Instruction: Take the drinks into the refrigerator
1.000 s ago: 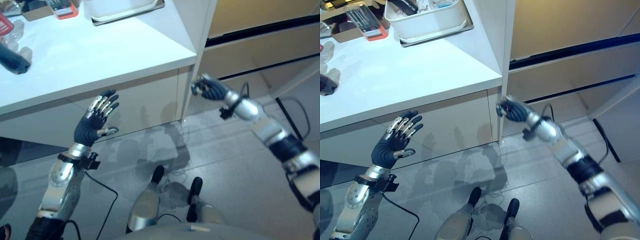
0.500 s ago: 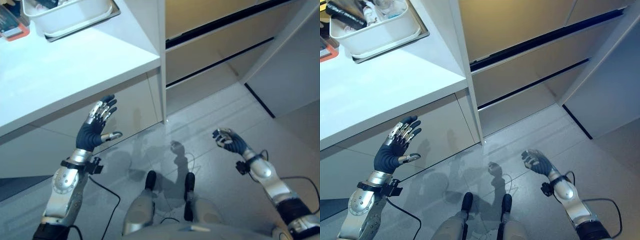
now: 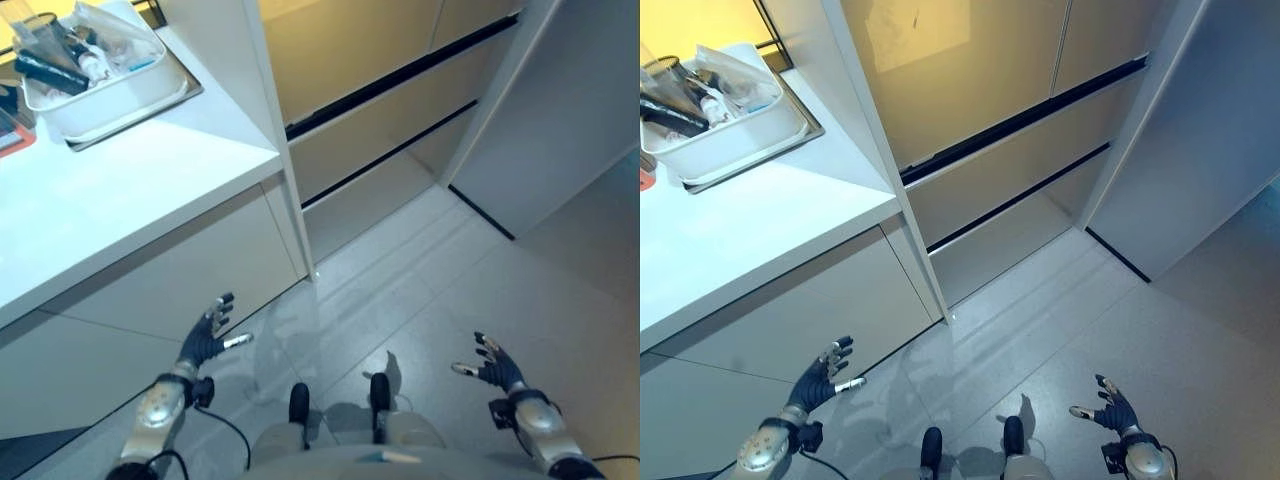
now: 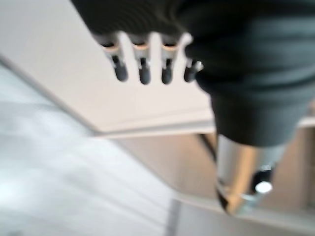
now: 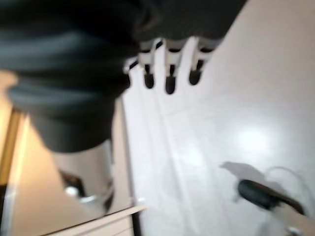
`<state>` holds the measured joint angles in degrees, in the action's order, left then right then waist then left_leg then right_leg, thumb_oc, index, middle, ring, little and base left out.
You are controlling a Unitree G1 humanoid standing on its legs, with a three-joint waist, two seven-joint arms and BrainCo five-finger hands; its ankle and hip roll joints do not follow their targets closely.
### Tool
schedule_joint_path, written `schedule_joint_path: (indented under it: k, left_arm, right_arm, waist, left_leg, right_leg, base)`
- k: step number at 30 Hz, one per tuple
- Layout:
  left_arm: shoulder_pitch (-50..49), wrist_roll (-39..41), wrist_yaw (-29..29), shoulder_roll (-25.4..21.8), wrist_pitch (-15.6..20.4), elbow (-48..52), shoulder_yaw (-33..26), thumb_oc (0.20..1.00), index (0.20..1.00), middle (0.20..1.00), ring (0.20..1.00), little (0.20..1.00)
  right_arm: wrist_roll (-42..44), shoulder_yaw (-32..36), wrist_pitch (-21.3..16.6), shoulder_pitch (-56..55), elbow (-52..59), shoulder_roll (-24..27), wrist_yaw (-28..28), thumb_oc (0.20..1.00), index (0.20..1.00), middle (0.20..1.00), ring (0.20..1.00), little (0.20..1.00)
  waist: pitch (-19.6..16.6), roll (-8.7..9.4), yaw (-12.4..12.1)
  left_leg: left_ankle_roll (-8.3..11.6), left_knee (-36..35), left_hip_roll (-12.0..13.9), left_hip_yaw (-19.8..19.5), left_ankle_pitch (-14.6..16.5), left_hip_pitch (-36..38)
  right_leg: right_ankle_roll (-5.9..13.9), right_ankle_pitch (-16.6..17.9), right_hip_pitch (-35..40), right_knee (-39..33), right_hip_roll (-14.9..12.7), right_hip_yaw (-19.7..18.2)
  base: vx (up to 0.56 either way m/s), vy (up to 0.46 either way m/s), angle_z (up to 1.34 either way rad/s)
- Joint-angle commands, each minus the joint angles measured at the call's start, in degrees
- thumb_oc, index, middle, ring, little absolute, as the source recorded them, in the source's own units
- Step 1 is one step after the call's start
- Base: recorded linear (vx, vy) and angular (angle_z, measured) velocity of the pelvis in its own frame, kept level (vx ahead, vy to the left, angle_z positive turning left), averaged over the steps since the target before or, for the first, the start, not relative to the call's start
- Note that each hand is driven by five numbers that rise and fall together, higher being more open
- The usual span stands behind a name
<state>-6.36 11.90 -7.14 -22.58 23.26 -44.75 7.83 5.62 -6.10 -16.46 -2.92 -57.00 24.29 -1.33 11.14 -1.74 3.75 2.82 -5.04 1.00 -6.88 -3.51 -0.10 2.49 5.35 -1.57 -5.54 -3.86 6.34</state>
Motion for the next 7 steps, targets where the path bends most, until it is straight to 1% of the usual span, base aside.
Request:
schedule_joint_path:
  k: [1,2,3,4,5,7]
  left_arm:
    - [2.61,-5.11,2.19,1.23,-1.24,-13.32,-1.44,1.0,1.0,1.0,1.0,1.0]
    - [3.62,-6.38,2.99,2.99,-4.51,-20.86,-3.15,1.0,1.0,1.0,1.0,1.0]
    - [3.67,-6.4,3.01,3.02,-4.48,-20.91,-3.16,1.0,1.0,1.0,1.0,1.0]
    - [4.13,-9.53,4.3,3.95,-6.63,-24.93,-3.78,1.0,1.0,1.0,1.0,1.0]
    - [4.25,-10.8,4.26,4.85,-8.75,-28.16,-4.82,1.0,1.0,1.0,1.0,1.0]
    - [4.63,-9.95,4.1,6.47,-11.94,-33.41,-7.33,1.0,1.0,1.0,1.0,1.0]
  right_arm:
    - [-1.41,0.96,0.55,1.16,-5.45,-0.5,-1.73,1.0,1.0,1.0,1.0,1.0]
    - [-1.91,0.92,1.78,1.68,-7.97,-1.39,-1.95,1.0,1.0,1.0,1.0,1.0]
    - [-1.91,0.92,1.78,1.71,-7.98,-1.39,-1.95,1.0,1.0,1.0,1.0,1.0]
    - [-1.92,0.96,2.43,2.12,-9.37,-2.03,-1.87,1.0,1.0,1.0,1.0,1.0]
    - [-2.39,0.53,3.17,2.56,-10.42,-2.42,-1.5,1.0,1.0,1.0,1.0,1.0]
    - [-3.52,-0.62,4.45,3.73,-11.98,-3.22,-1.13,1.0,1.0,1.0,1.0,1.0]
  waist:
    - [-2.27,2.55,-0.02]
    - [-3.09,2.76,-0.01]
    - [-3.04,2.75,0.0]
    - [-3.44,2.76,0.08]
    - [-3.84,2.77,0.22]
    - [-4.72,2.74,0.37]
  left_leg:
    - [-3.0,5.83,-3.23,1.26,8.29,0.15]
    - [-2.98,5.12,-2.96,1.35,8.14,0.72]
    - [-2.97,5.08,-2.95,1.35,8.13,0.78]
    - [-2.98,4.57,-2.83,1.41,8.0,1.04]
    - [-2.99,4.18,-2.73,1.55,7.88,1.25]
    - [-2.99,3.4,-2.42,2.19,7.73,1.69]
  right_leg:
    - [2.99,-8.05,1.11,6.04,-2.06,-0.08]
    - [2.86,-7.96,1.55,5.51,-1.81,-0.13]
    - [2.85,-7.96,1.6,5.49,-1.8,-0.13]
    - [2.77,-7.85,1.81,5.2,-1.7,-0.22]
    - [2.69,-7.77,1.85,5.0,-1.58,-0.29]
    - [2.63,-7.44,1.92,4.32,-1.34,-0.5]
  base:
    - [0.02,-0.019,-0.12]
    - [0.02,-0.019,-0.1]
    - [0.02,-0.014,-0.07]
    - [0.01,-0.001,-0.07]
    - [0.01,-0.003,-0.04]
    - [0.0,0.0,0.0]
